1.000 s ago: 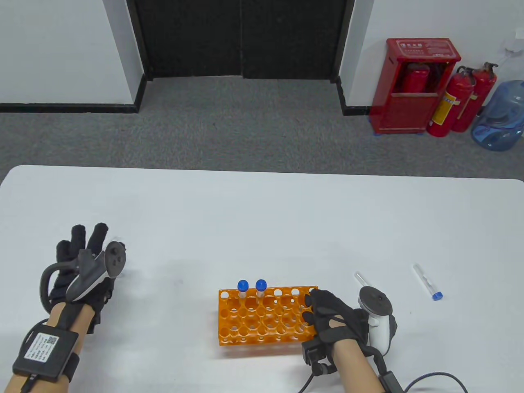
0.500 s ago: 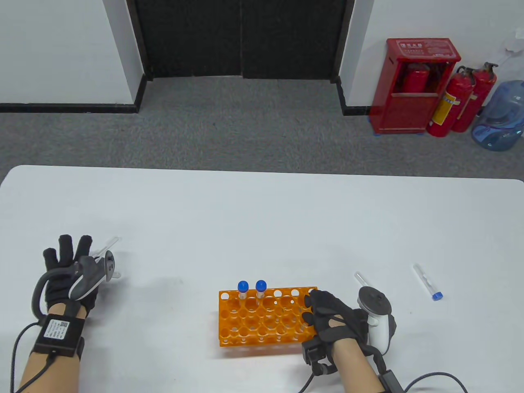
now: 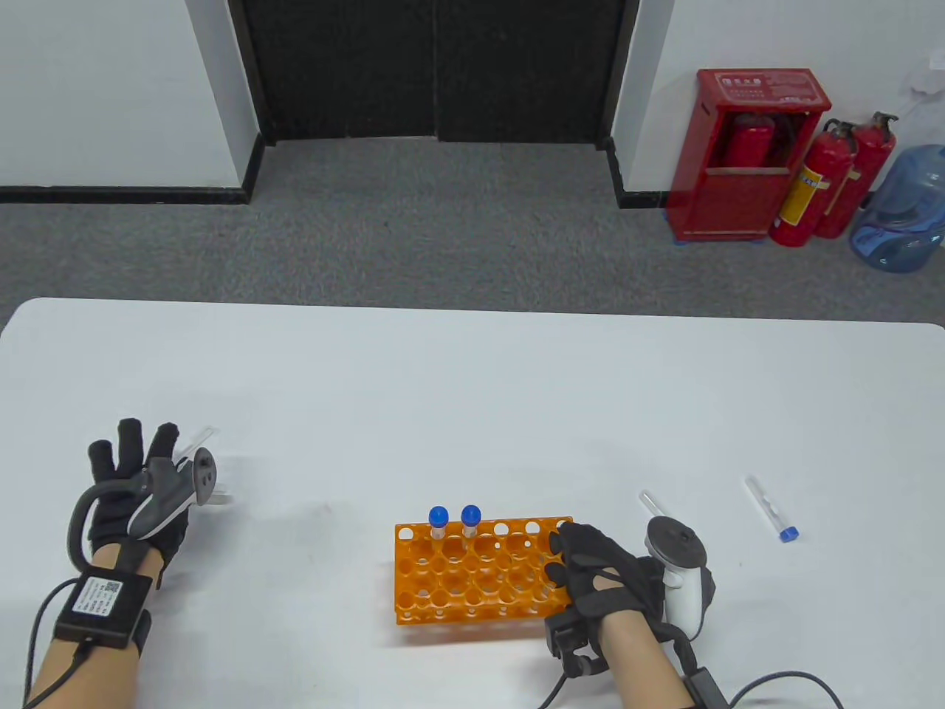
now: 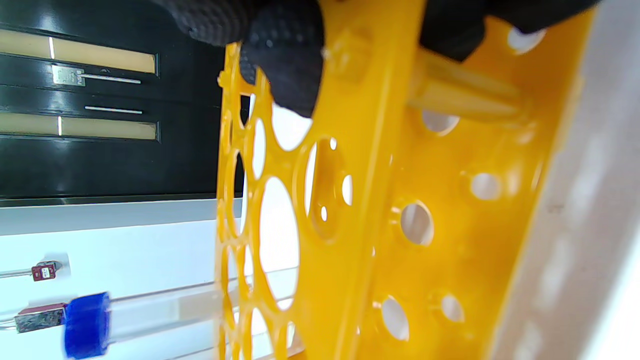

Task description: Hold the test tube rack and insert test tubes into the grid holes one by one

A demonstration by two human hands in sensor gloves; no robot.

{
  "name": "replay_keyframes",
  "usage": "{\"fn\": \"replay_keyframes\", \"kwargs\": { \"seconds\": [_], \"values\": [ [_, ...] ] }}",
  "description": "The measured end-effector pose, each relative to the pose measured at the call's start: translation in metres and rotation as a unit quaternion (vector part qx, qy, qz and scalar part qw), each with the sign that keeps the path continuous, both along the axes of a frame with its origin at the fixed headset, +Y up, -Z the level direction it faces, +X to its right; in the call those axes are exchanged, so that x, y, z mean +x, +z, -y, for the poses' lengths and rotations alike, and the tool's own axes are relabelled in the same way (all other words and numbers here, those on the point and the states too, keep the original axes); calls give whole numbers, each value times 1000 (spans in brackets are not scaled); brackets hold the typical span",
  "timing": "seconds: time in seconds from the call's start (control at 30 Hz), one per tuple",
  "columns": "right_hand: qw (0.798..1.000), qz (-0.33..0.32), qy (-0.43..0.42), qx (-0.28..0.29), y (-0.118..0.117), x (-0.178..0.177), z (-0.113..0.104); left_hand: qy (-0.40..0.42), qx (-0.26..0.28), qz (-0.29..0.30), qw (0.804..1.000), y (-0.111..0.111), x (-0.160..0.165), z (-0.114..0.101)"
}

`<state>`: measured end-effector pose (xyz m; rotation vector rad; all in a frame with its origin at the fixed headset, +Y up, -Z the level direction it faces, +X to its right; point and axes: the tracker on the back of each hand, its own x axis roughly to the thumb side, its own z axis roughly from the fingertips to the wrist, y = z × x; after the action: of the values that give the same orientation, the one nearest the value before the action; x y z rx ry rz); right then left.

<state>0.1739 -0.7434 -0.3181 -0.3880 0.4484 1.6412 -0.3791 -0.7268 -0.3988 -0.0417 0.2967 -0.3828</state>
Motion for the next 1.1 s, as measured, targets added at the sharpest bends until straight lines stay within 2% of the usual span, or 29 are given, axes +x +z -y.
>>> {"fn": "replay_keyframes", "kwargs": {
  "seconds": [0.17,0.3,0.4,0.53,0.67,0.73,0.83,0.9,1.1],
  "values": [
    [1000,0,3,-1,0,0,0,42,78,74,993,16,39,-58],
    [1000,1,3,1,0,0,0,69,128,154,977,33,80,-103],
    [1000,0,5,2,0,0,0,98,166,251,949,53,119,-135],
    [1000,1,5,1,0,0,0,137,170,321,922,74,160,-157],
    [1000,1,4,1,0,0,0,114,179,369,905,93,196,-163],
    [1000,1,4,1,0,0,-1,128,174,413,885,102,213,-160],
    [1000,1,4,2,0,0,0,118,195,465,856,115,232,-153],
    [1000,1,4,2,0,0,0,123,183,488,845,120,242,-147],
    [1000,1,4,2,0,0,0,89,151,511,841,127,261,-129]
  ]
}}
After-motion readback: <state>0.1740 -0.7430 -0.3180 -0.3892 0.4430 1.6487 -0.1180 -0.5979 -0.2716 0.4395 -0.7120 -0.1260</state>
